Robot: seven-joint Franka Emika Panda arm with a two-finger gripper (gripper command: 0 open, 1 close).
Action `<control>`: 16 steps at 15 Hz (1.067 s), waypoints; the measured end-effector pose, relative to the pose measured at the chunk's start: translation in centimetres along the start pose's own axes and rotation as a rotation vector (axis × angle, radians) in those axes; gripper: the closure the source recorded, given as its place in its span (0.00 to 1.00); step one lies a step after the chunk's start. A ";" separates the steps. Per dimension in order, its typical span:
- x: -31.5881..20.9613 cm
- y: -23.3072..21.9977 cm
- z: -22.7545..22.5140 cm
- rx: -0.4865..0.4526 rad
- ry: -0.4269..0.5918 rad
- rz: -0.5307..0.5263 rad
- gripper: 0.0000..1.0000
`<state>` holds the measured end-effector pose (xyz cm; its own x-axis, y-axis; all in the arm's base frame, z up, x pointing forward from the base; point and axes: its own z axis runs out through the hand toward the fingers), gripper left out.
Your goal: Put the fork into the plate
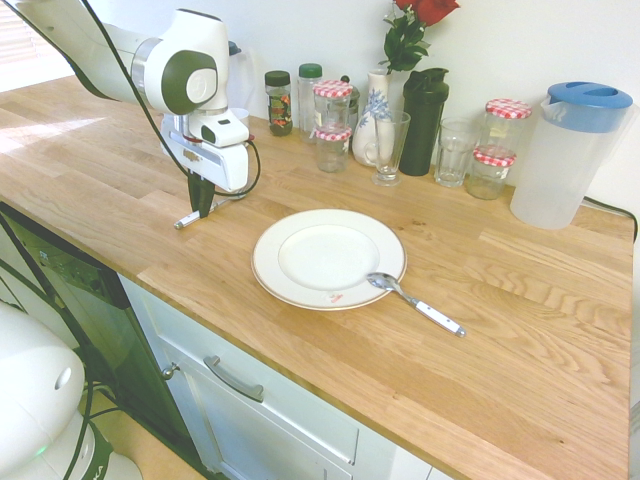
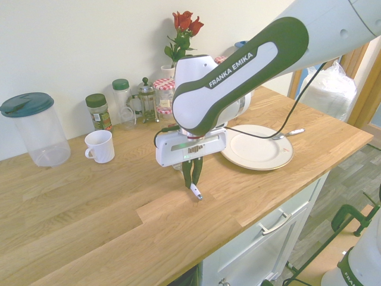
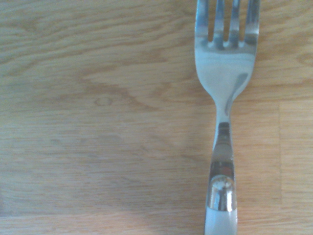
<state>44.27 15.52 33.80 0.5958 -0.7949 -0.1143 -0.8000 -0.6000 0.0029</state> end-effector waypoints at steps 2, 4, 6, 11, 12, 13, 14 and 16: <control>-0.3 0.9 -1.4 0.018 0.017 0.014 1.00; -0.1 2.7 -3.1 0.036 0.032 0.038 1.00; 1.2 5.2 -4.5 0.060 0.038 0.069 1.00; 6.8 13.0 -6.0 0.132 0.002 0.137 1.00; 8.0 14.4 -5.8 0.140 -0.008 0.148 1.00; 9.0 15.5 -5.6 0.146 -0.018 0.155 1.00; 10.0 16.5 -5.4 0.156 -0.028 0.164 1.00; 11.6 18.4 -5.0 0.167 -0.044 0.185 1.00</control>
<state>36.83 -5.20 37.51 0.4372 -0.8831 -0.1703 -0.8980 -0.4184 -0.1363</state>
